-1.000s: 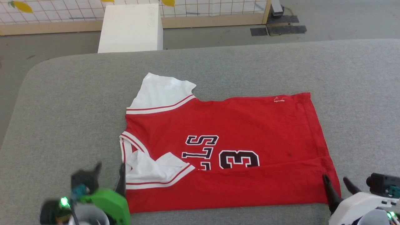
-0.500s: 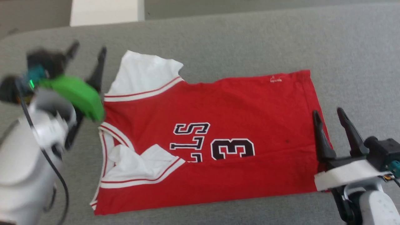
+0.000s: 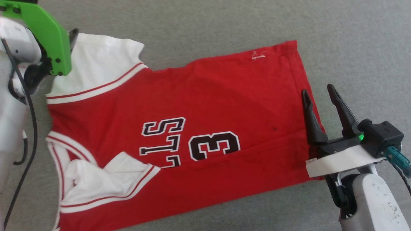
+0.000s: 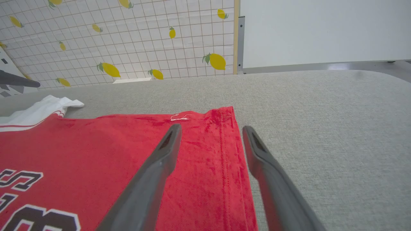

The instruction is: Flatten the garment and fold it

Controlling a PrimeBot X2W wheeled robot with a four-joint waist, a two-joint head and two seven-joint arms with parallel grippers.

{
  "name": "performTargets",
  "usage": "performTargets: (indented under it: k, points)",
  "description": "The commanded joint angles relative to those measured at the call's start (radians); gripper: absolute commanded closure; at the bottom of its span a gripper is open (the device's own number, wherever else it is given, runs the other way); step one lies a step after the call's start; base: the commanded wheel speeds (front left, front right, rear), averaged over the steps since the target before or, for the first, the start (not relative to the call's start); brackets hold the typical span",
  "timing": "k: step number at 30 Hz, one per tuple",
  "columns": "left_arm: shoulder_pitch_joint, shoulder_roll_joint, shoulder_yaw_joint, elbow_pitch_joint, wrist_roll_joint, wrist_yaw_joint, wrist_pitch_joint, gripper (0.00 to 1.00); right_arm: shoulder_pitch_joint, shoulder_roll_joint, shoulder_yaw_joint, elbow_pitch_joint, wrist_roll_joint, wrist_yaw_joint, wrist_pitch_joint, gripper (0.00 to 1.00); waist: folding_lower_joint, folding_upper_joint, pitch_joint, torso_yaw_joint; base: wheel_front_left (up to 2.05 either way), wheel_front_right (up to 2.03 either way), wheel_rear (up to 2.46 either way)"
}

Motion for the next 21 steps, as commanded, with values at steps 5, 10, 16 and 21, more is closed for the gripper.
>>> performTargets:
  k: [5,10,16,21]
  points:
    - [-0.028,0.029,-0.003,0.001,-0.024,0.069,0.158,0.00,-0.030,0.010,0.014,0.009,0.004,-0.002,-0.012,0.00,-0.0002,0.0000,0.058,-0.053,0.00,0.00,0.00]
    - [-0.012,0.046,-0.010,-0.043,-0.018,0.109,0.206,1.00,-0.052,0.010,0.026,0.008,-0.001,-0.002,-0.006,0.00,-0.0002,0.0000,0.059,-0.052,0.00,0.00,0.00]
    - [0.006,0.052,-0.008,-0.075,-0.015,0.118,0.182,1.00,-0.165,-0.009,0.030,0.012,-0.009,-0.002,0.039,0.00,-0.0002,0.0000,0.055,-0.049,0.00,0.00,0.00]
    - [0.008,0.052,-0.014,-0.079,-0.017,0.111,0.179,1.00,-0.369,-0.012,0.005,0.113,-0.003,-0.002,0.256,0.00,-0.0002,0.0000,0.054,-0.041,0.00,0.00,0.00]
